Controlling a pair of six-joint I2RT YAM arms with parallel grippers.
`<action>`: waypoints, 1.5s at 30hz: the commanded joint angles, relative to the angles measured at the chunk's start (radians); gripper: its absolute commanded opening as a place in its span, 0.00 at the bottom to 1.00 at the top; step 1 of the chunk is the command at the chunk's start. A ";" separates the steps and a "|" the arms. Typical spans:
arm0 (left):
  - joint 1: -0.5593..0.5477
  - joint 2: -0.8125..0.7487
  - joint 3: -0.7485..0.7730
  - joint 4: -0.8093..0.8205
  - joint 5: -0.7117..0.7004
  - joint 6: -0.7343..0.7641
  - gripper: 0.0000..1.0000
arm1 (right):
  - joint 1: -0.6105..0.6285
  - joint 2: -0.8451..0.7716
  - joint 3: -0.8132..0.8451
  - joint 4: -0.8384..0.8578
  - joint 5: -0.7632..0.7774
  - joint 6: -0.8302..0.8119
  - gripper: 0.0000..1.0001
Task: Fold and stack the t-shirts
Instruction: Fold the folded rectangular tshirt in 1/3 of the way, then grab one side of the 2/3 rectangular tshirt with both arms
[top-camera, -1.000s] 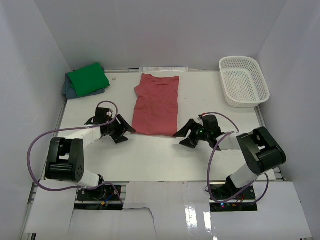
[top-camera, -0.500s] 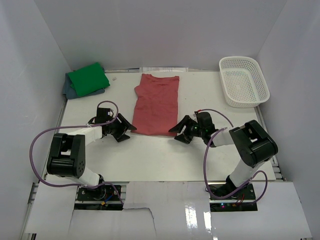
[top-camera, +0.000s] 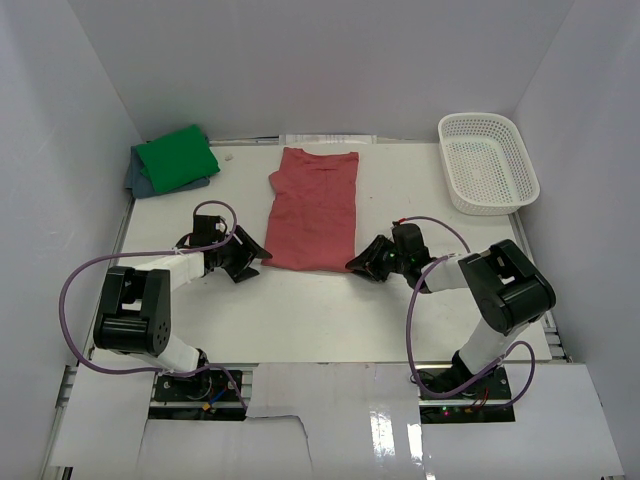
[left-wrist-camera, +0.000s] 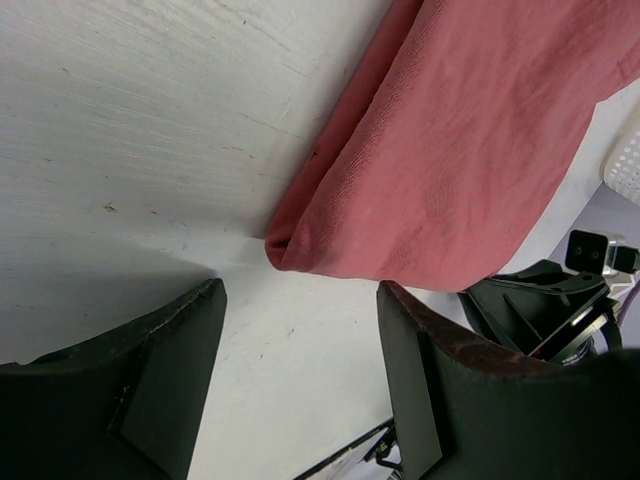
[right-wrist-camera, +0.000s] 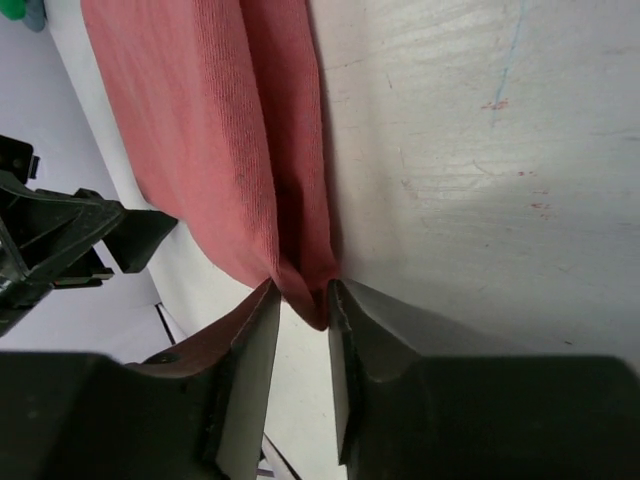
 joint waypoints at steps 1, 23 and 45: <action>0.000 0.002 -0.005 -0.016 -0.074 0.032 0.73 | 0.002 0.008 0.032 -0.002 0.024 -0.027 0.27; 0.000 0.099 -0.027 0.085 -0.085 0.020 0.44 | 0.002 0.088 0.093 0.069 -0.064 -0.068 0.08; -0.014 0.076 -0.007 0.001 0.124 0.172 0.00 | 0.002 -0.013 0.197 -0.388 -0.125 -0.341 0.08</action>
